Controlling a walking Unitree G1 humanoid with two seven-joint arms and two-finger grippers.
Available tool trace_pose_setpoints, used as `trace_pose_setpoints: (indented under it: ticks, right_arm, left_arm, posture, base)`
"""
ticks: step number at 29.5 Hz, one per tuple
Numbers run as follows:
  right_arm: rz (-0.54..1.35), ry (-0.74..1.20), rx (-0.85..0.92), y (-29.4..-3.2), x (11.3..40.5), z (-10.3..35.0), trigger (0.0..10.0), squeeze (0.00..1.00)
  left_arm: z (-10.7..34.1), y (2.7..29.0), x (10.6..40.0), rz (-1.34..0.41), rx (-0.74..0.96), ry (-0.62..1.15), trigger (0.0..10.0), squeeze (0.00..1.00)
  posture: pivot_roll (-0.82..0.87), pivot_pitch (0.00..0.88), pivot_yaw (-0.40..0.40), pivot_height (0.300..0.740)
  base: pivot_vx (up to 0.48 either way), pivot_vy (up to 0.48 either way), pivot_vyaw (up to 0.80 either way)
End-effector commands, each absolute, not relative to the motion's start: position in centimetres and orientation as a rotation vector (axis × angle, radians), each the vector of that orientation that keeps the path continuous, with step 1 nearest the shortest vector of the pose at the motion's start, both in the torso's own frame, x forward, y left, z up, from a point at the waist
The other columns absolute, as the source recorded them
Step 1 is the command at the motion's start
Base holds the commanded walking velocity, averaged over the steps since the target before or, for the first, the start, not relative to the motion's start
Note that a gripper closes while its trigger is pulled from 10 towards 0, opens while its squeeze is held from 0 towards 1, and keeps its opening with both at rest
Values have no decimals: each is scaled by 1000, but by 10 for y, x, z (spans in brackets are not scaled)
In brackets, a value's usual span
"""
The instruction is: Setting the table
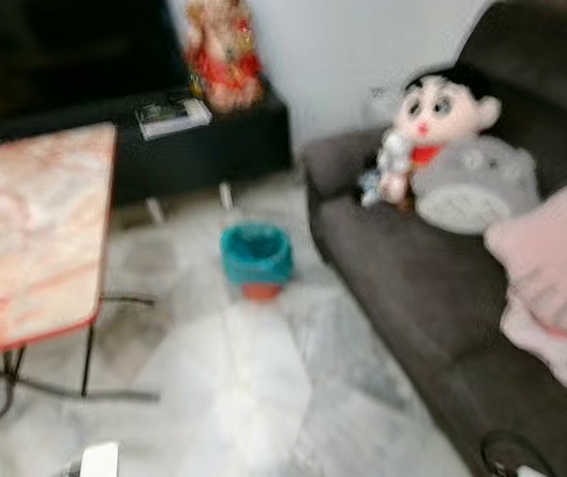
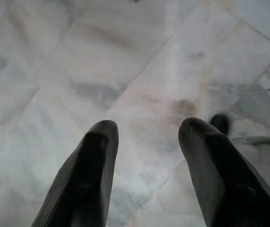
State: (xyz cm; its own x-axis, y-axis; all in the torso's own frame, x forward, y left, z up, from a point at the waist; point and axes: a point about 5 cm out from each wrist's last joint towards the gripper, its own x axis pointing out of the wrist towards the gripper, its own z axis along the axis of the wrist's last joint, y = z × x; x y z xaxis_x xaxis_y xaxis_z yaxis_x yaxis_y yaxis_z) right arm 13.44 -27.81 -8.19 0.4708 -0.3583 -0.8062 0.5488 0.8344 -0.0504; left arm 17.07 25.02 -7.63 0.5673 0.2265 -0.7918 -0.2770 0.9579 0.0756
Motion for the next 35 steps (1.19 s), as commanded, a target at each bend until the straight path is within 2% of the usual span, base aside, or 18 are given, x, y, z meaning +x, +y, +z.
trace_pose_setpoints:
  ticks: [1,9,35]
  right_arm:
    - [-556,934,238,-274,134,-84,10000,0]
    - [-550,942,268,-272,133,-85,10000,0]
    - [-552,923,295,-273,136,-83,10000,0]
  left_arm:
    - [-73,253,175,302,-54,908,10000,0]
    - [-73,253,175,300,-55,907,10000,0]
    - [-74,252,174,301,-78,916,10000,0]
  posture:
    - [-60,85,53,740]
    - [-67,86,54,740]
    - [-66,71,50,740]
  base:
    - [0,0,800]
    - [0,0,800]
    - [0,21,0]
